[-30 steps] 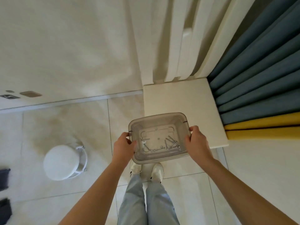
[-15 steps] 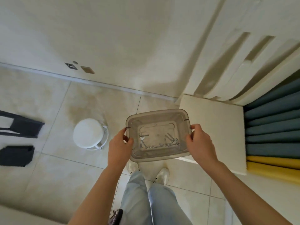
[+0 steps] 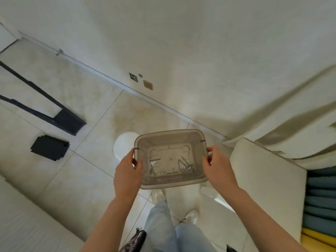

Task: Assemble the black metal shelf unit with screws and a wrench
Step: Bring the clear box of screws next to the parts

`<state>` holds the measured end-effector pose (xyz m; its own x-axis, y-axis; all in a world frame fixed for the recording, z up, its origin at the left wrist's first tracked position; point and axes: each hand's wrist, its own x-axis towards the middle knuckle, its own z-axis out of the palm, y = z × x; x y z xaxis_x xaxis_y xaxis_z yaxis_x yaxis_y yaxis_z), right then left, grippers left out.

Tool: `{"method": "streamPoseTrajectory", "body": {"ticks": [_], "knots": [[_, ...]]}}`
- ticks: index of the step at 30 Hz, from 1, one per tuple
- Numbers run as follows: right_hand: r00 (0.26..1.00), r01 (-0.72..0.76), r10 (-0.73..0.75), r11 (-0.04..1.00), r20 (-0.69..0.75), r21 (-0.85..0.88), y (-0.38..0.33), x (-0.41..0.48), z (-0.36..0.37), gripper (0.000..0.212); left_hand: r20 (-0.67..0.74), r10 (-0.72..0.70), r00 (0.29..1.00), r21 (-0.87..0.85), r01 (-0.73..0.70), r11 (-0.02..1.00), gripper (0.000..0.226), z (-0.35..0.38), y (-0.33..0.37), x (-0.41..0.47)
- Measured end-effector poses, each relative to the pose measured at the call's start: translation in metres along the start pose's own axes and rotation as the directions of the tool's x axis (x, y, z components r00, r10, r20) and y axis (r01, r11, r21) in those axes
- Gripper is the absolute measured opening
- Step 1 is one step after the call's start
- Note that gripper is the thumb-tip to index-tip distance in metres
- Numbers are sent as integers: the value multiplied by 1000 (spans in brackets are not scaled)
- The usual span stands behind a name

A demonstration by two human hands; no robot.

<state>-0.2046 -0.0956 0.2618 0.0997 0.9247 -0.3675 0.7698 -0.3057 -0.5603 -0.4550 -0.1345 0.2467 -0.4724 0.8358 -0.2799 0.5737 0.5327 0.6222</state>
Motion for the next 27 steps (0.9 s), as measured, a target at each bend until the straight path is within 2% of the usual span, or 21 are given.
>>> {"method": "streamPoseTrajectory", "body": {"ticks": [11,16,27], "knots": [[986,140,-139,990,88,-12,-119,44,48,26,-87,-102,991,-89,94,992,43,-86,-44,69],[972,199,-192,979,137,-36,-164,73,63,26,-137,-168,976,-130,150,980,41,-103,-55,101],[921,346,-314,931,230,-114,-272,192,85,28,-233,-266,935,-164,232,959,41,-130,-42,223]]}}
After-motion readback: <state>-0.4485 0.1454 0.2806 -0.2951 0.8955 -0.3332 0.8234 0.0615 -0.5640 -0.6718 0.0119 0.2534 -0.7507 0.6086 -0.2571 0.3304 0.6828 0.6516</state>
